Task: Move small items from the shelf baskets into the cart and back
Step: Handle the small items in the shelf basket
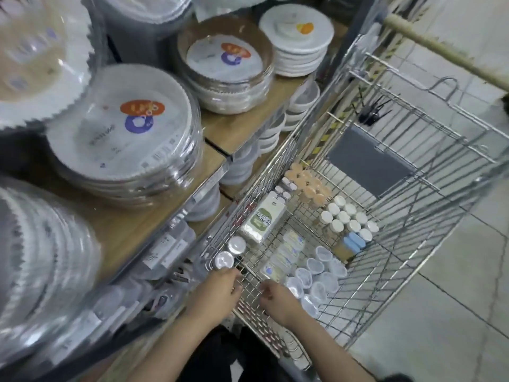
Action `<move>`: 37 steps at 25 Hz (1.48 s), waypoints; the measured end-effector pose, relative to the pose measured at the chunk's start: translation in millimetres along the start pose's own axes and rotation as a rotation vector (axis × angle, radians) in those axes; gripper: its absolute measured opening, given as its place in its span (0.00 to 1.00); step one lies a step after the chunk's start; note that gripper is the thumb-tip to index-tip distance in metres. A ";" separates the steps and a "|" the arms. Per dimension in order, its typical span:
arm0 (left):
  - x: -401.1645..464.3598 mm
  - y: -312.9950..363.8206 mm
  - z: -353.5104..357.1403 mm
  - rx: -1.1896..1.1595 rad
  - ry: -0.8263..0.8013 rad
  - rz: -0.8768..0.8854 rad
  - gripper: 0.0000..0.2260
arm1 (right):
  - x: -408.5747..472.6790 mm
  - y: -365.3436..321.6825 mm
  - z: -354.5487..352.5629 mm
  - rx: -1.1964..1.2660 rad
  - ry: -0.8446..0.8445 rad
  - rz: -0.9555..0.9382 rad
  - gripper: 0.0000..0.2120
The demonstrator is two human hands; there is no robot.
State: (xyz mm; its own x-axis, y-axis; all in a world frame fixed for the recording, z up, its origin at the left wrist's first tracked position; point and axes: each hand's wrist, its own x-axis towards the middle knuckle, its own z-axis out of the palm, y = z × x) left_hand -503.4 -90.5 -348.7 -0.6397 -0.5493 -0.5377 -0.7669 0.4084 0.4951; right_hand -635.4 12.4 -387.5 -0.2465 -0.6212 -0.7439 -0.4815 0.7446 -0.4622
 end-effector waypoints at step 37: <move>156.8 -56.5 127.5 0.116 0.106 -0.626 0.26 | 161.1 60.2 36.7 -0.187 0.241 -0.200 0.32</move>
State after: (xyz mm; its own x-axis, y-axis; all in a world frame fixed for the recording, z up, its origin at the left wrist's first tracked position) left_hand -567.0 -106.7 -548.0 -0.0654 -0.7761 -0.6273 -0.9977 0.0605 0.0292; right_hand -673.2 -33.9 -552.9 -0.3119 -0.8064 -0.5025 -0.6801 0.5588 -0.4746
